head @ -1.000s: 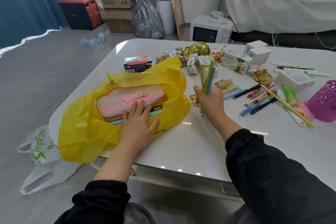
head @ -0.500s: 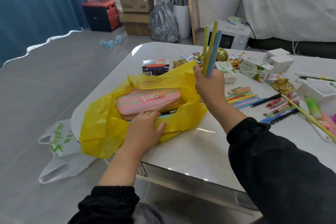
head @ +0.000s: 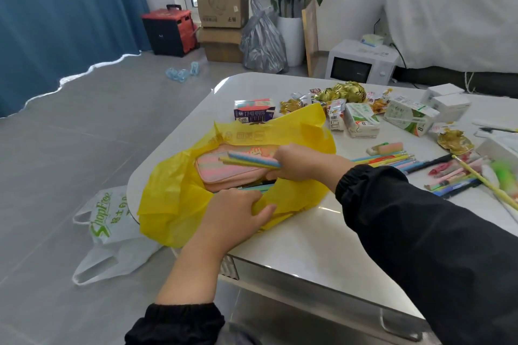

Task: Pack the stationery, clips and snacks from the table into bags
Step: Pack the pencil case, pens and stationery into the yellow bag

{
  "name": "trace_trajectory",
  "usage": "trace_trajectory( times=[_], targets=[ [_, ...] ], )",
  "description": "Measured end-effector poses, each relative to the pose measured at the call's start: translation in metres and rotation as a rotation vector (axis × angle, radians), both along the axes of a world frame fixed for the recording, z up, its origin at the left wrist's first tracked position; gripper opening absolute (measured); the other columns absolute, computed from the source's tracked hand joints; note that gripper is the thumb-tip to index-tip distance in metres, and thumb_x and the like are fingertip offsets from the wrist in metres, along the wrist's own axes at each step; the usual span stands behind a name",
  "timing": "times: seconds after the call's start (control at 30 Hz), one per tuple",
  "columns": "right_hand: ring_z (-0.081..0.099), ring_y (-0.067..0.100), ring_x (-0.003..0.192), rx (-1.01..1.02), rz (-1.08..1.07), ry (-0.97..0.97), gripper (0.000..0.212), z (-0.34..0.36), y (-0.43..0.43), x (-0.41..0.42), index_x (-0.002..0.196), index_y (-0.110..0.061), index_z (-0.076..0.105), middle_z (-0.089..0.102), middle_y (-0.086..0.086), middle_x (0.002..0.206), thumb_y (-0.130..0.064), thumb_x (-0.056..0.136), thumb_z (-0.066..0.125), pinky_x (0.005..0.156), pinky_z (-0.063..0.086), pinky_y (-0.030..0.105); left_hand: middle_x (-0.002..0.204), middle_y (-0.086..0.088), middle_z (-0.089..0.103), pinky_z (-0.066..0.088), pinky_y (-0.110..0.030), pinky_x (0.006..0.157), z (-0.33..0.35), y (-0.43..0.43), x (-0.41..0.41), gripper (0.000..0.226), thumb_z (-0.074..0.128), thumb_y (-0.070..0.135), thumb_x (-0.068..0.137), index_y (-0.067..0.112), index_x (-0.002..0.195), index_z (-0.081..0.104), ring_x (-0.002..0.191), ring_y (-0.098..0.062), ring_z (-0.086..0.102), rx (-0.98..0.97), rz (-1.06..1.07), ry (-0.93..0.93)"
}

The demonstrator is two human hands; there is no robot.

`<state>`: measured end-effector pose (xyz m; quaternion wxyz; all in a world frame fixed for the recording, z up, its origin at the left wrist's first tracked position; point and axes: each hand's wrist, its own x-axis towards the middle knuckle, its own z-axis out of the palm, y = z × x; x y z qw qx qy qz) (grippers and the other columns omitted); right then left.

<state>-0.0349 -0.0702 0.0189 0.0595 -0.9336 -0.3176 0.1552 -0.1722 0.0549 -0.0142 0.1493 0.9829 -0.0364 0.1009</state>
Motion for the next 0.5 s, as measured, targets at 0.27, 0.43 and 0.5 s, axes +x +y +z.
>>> trace_trajectory(
  times=[0.27, 0.43, 0.5],
  targets=[
    [0.057, 0.026, 0.084, -0.216, 0.163, -0.088, 0.026, 0.001, 0.002, -0.005, 0.106, -0.013, 0.067, 0.062, 0.007, 0.099, -0.008, 0.09, 0.046, 0.064, 0.044, 0.028, 0.077, 0.001, 0.066, 0.044, -0.032, 0.061, -0.009, -0.003, 0.007, 0.046, 0.039, 0.056, 0.083, 0.02, 0.08, 0.067, 0.076, -0.019, 0.061, -0.036, -0.013, -0.096],
    [0.051, 0.025, 0.075, -0.22, 0.143, -0.164, 0.016, -0.008, 0.003, -0.004, 0.088, -0.017, 0.059, 0.048, 0.001, 0.075, -0.008, 0.092, 0.045, 0.06, 0.038, 0.028, 0.087, 0.004, 0.07, 0.049, -0.031, 0.064, -0.022, -0.004, 0.016, 0.049, 0.033, 0.047, 0.087, 0.018, 0.082, 0.073, 0.086, -0.019, 0.062, -0.054, 0.081, -0.186],
    [0.051, 0.025, 0.076, -0.162, 0.124, -0.146, 0.016, -0.011, 0.004, -0.004, 0.085, -0.021, 0.056, 0.05, 0.002, 0.08, -0.009, 0.092, 0.048, 0.061, 0.039, 0.028, 0.091, 0.002, 0.07, 0.051, -0.033, 0.066, -0.026, -0.006, 0.019, 0.047, 0.034, 0.043, 0.088, 0.016, 0.084, 0.073, 0.087, -0.021, 0.062, -0.051, 0.118, -0.178]
  ],
)
